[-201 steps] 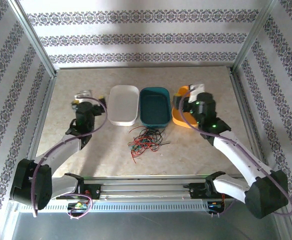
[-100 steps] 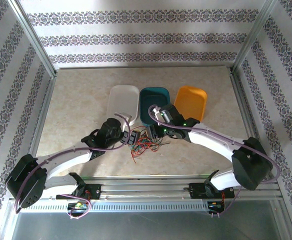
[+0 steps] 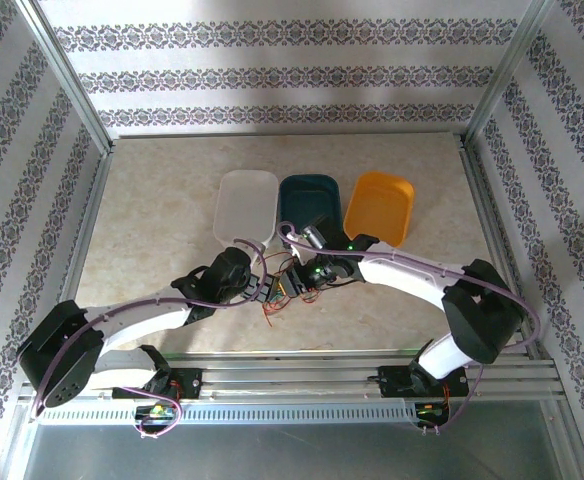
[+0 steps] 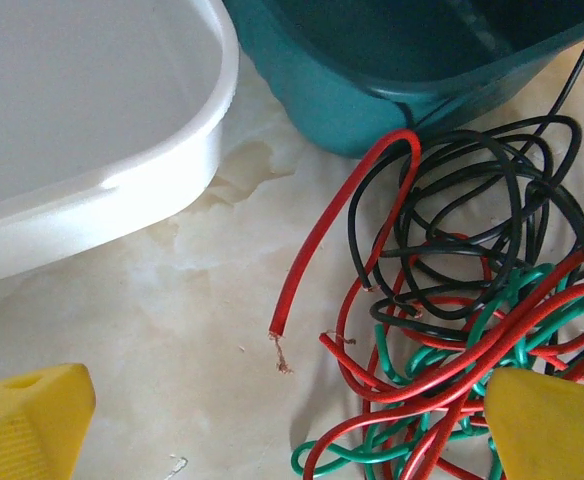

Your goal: Untangle the cables

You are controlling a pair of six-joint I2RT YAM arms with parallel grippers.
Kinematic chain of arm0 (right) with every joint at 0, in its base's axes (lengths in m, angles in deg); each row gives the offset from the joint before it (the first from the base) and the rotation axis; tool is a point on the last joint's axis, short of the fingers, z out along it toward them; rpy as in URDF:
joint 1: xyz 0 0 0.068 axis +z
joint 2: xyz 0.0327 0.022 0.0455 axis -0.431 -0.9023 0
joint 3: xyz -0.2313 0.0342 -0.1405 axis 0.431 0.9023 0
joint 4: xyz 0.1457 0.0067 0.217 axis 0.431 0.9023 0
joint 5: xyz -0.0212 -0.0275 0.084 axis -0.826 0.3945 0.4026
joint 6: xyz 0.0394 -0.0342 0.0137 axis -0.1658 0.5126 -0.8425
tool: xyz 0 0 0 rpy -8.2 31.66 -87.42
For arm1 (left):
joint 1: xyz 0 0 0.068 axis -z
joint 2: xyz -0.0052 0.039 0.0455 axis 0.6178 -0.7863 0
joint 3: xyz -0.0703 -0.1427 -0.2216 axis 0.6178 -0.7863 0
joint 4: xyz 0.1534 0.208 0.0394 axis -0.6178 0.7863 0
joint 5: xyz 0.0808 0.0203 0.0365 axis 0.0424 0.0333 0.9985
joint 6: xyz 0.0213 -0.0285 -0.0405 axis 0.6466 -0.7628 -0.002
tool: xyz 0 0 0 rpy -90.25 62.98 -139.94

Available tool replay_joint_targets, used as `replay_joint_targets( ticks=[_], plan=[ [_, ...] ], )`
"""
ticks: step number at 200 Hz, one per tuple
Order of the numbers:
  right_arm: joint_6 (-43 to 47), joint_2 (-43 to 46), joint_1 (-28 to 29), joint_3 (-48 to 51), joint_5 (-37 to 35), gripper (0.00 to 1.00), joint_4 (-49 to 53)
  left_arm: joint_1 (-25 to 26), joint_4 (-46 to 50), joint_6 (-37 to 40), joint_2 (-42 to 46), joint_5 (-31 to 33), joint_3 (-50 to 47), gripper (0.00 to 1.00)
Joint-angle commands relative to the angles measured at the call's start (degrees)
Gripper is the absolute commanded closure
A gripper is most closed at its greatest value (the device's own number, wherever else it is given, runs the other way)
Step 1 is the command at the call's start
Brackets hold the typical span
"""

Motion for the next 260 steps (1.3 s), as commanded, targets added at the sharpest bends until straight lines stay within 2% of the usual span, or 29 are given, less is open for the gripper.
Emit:
replay_joint_targets(
  ticks=[1,54,110,153,260],
  plan=[
    [0.5,-1.5,-0.8,-1.7,3.0,0.61,1.2,0.9,0.4,-1.3,-0.8,1.5,-0.8,0.02],
    [0.9,-2.2,-2.3,-1.5,1.5,0.62,0.9,0.9,-2.4,-0.1,-3.5,-0.2,-0.5,0.05],
    [1.5,0.8,-4.4,0.2,0.8,0.62,1.7,1.0,-4.5,1.8,-6.5,-3.3,0.9,0.08],
    [1.5,-1.6,-4.4,-0.1,0.9,0.63,1.2,1.0,-5.2,3.2,-9.3,-4.8,2.3,0.12],
    [1.4,-8.1,-5.4,-2.5,0.8,0.67,-0.5,1.0,-8.5,4.0,-15.3,-9.4,3.3,0.43]
  ],
)
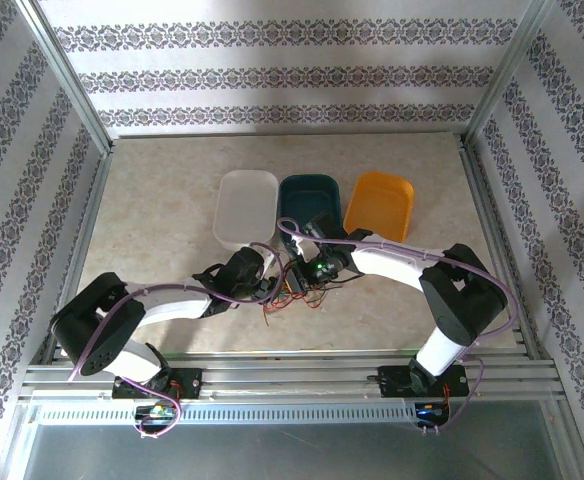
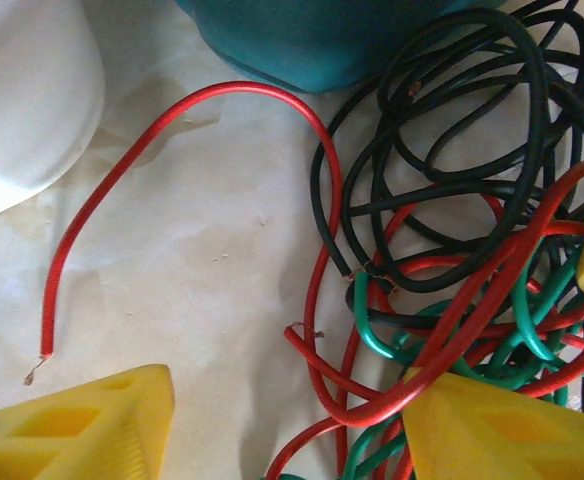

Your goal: Untangle the cables

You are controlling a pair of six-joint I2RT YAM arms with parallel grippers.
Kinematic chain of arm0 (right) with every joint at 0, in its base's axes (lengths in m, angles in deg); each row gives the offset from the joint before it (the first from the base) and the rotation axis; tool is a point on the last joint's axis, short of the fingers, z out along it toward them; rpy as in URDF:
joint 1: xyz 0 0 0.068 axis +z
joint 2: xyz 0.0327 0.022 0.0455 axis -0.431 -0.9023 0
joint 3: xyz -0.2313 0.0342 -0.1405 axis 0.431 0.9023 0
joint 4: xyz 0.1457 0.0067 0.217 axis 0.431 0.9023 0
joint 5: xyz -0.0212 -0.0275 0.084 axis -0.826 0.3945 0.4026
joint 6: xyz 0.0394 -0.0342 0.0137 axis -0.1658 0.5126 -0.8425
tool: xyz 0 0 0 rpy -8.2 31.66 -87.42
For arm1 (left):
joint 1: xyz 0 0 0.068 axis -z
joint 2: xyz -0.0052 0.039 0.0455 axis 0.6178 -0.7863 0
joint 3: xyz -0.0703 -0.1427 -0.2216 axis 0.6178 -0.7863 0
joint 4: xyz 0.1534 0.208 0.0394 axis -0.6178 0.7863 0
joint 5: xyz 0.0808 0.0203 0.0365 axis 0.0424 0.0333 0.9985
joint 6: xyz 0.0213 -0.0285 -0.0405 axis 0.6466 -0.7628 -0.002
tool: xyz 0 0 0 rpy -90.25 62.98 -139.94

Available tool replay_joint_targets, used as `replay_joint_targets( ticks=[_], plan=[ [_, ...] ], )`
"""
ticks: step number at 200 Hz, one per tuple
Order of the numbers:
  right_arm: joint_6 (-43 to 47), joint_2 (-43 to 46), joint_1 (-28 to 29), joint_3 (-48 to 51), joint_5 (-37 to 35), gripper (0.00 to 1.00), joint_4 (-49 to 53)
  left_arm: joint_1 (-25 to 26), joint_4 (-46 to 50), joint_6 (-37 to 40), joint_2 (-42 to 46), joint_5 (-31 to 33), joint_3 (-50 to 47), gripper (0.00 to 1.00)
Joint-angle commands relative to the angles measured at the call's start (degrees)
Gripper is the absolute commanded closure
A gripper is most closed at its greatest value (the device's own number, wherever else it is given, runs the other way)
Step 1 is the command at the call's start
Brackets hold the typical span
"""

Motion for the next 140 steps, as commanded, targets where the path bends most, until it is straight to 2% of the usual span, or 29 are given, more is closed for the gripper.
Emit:
replay_joint_targets(
  ticks=[1,71,77,101,125,140],
  plan=[
    [1.1,-1.4,-1.0,-1.7,0.0,0.67,-0.8,1.0,-1.2,1.5,-2.0,-3.1,1.4,0.44],
    [1.3,-4.5,-1.0,-4.5,3.1,0.64,-1.4,1.0,-1.6,2.3,-5.1,-4.3,2.0,0.68],
    [1.3,-4.4,-1.0,-4.4,3.2,0.66,-1.5,1.0,-1.7,2.4,-5.2,-4.3,2.0,0.71],
    [1.1,-3.0,-1.3,-4.0,4.0,0.83,-1.6,1.0,-1.4,2.2,-6.0,-3.7,2.0,0.8],
    [1.2,2.1,-1.4,-2.8,4.9,0.9,-0.9,1.0,-0.9,1.8,-6.7,-2.0,2.0,0.87],
    [1.5,6.6,-1.5,-2.4,5.6,0.91,-0.2,1.0,-0.6,1.5,-7.0,-0.8,2.2,0.87]
  ],
)
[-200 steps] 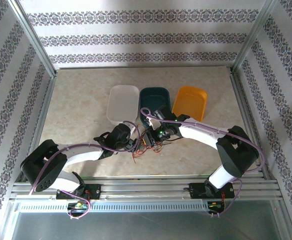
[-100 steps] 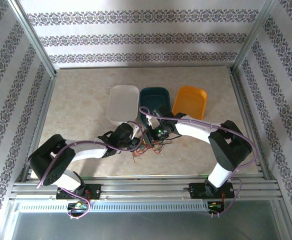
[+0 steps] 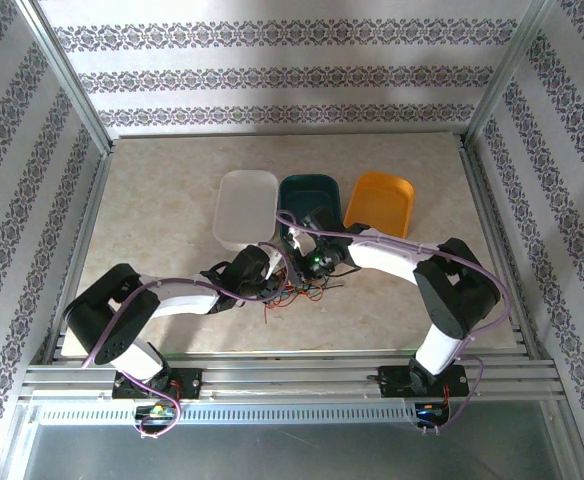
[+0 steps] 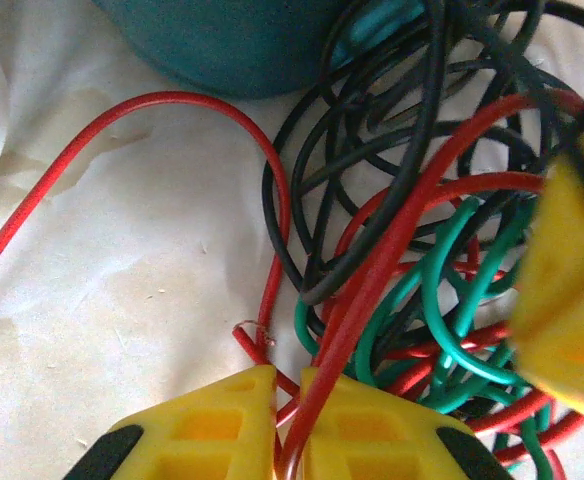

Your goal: Untangle the cables

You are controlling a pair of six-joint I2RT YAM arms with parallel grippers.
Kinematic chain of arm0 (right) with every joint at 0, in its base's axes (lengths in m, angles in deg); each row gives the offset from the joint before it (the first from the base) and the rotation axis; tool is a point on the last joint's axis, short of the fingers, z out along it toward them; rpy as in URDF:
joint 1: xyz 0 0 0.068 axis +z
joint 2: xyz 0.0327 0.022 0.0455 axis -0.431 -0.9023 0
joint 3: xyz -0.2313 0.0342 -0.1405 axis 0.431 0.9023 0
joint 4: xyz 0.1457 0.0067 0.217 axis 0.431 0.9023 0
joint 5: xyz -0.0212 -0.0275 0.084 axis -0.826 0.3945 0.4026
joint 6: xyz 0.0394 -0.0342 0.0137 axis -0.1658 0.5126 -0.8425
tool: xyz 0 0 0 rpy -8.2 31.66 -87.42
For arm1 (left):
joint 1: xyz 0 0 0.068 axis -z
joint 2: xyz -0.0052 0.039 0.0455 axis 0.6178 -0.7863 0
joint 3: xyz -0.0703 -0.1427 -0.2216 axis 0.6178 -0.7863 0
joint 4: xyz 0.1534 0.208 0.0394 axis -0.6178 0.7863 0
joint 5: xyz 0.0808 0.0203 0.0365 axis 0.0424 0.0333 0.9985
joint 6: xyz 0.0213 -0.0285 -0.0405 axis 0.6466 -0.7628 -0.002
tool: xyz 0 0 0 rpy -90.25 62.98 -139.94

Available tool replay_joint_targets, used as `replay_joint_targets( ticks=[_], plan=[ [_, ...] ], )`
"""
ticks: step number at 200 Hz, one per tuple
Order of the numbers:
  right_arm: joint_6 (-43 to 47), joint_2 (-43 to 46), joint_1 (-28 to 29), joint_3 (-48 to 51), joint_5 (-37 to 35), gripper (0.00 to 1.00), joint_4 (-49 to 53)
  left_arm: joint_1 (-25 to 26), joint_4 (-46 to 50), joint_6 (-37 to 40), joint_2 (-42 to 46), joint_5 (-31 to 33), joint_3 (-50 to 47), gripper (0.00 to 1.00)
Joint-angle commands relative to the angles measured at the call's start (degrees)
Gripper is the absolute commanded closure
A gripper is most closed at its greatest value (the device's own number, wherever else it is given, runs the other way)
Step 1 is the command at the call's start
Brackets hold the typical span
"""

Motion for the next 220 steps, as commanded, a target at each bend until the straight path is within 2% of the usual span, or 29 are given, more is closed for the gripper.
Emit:
replay_joint_targets(
  ticks=[1,29,60,102,140,220],
  plan=[
    [0.9,7.9,-0.6,0.4,2.6,0.91,0.6,1.0,2.1,0.1,-2.1,2.3,0.3,0.87],
    [0.4,15.3,-1.1,-2.0,5.5,0.93,1.7,1.0,3.0,0.0,-3.2,4.2,1.0,0.96],
    [-0.8,22.4,-2.7,-6.6,4.2,0.95,1.9,1.0,3.4,0.1,-4.1,4.4,1.3,1.0],
    [-0.8,31.4,-7.4,-13.7,0.2,0.99,1.2,1.2,2.7,-0.4,-4.0,5.1,0.6,1.0],
    [-1.8,35.9,-11.4,-16.9,0.6,1.0,0.1,1.7,2.1,-0.5,-4.2,5.2,0.1,1.0],
    [2.6,43.6,-13.4,-22.3,-0.7,0.99,2.7,3.0,1.5,-0.4,-5.7,6.4,-0.9,1.0]
  ],
)
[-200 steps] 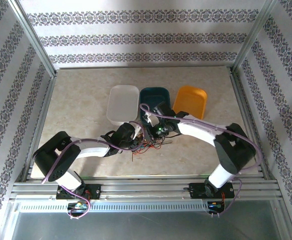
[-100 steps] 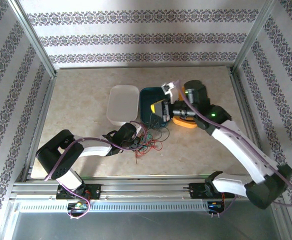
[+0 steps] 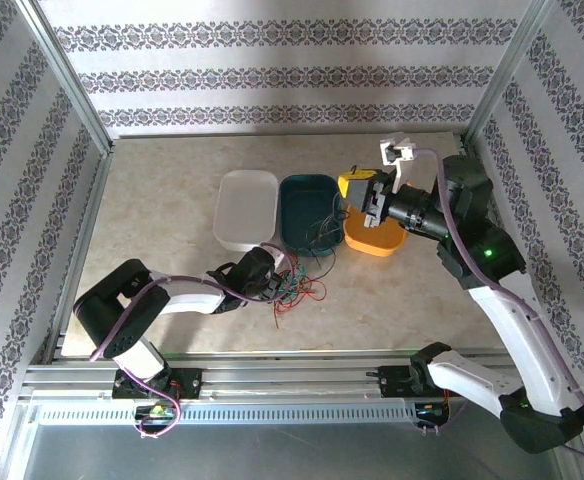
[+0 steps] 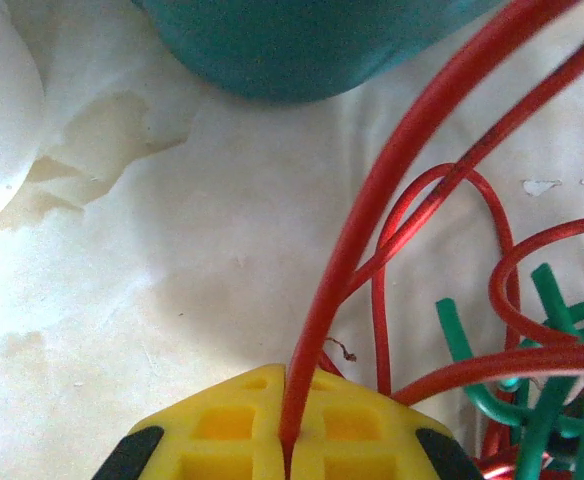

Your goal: Untangle the cables

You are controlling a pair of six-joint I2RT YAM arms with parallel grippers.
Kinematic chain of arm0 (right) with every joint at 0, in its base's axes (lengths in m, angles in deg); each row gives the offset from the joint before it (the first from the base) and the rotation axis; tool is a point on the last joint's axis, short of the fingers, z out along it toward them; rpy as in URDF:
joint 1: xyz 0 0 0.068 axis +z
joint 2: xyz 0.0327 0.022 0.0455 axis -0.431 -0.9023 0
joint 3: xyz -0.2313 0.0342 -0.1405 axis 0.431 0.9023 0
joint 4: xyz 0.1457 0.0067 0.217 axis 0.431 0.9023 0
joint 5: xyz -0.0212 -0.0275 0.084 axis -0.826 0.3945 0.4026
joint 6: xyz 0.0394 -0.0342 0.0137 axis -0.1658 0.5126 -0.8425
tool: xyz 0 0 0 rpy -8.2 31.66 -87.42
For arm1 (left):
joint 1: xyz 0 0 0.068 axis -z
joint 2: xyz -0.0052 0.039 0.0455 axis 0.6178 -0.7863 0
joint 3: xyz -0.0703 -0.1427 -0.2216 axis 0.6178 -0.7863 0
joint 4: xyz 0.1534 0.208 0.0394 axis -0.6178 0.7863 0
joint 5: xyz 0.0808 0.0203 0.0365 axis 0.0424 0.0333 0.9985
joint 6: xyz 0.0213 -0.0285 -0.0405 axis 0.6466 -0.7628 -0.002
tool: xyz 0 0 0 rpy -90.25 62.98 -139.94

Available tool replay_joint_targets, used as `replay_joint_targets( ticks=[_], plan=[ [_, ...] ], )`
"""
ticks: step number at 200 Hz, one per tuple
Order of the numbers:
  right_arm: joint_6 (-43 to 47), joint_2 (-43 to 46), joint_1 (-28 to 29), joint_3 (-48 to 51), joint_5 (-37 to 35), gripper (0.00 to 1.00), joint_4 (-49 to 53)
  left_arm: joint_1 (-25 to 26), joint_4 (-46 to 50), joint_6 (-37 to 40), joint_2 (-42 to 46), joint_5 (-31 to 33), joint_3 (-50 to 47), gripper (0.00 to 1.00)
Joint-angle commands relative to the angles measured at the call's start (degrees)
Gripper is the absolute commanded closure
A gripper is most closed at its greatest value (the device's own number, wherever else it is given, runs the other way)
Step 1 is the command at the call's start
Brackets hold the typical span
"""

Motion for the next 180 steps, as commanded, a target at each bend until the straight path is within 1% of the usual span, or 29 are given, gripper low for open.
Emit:
replay_joint_targets(
  ticks=[1,17,45,82,100,123,142,150,162,171,180],
  plan=[
    [3.2,3.9,-0.7,-3.8,-0.4,0.99,0.8,1.5,2.8,-0.1,-2.6,0.5,-1.9,1.0],
    [5.0,6.3,-1.0,-4.6,-2.1,0.99,2.3,1.9,2.7,-0.1,-2.8,0.7,-1.9,1.0],
    [8.3,11.5,-1.4,-5.1,-10.2,0.99,1.9,2.3,2.8,-0.2,-3.8,0.9,-2.0,1.0],
    [13.0,17.0,-1.4,-4.1,-26.4,0.97,-2.1,3.0,2.9,0.0,-5.1,1.4,-1.6,1.0],
    [15.6,19.6,-1.4,-2.7,-36.0,0.98,-4.8,3.4,3.2,0.2,-5.6,2.1,-1.5,1.0],
    [18.1,21.2,-1.4,-1.8,-47.4,0.97,-6.6,3.9,3.7,0.4,-6.6,3.3,-1.3,1.0],
    [19.9,20.8,-1.3,-2.5,-55.5,0.98,-5.5,4.5,4.7,0.8,-7.3,5.0,-0.8,1.0],
    [20.1,20.0,-1.3,-2.9,-55.6,0.98,-3.9,4.7,4.9,1.0,-7.2,5.0,-0.8,1.0],
    [19.0,18.6,-1.4,-3.0,-51.8,0.98,-0.4,4.9,4.7,1.4,-6.5,4.7,-0.7,1.0],
    [17.6,17.3,-1.3,-2.7,-45.5,0.96,2.5,5.1,4.5,2.0,-5.4,3.8,-0.6,1.0],
    [16.0,15.8,-1.3,-2.2,-36.4,0.96,5.2,5.1,4.6,2.5,-4.1,3.0,-0.1,1.0]
  ],
)
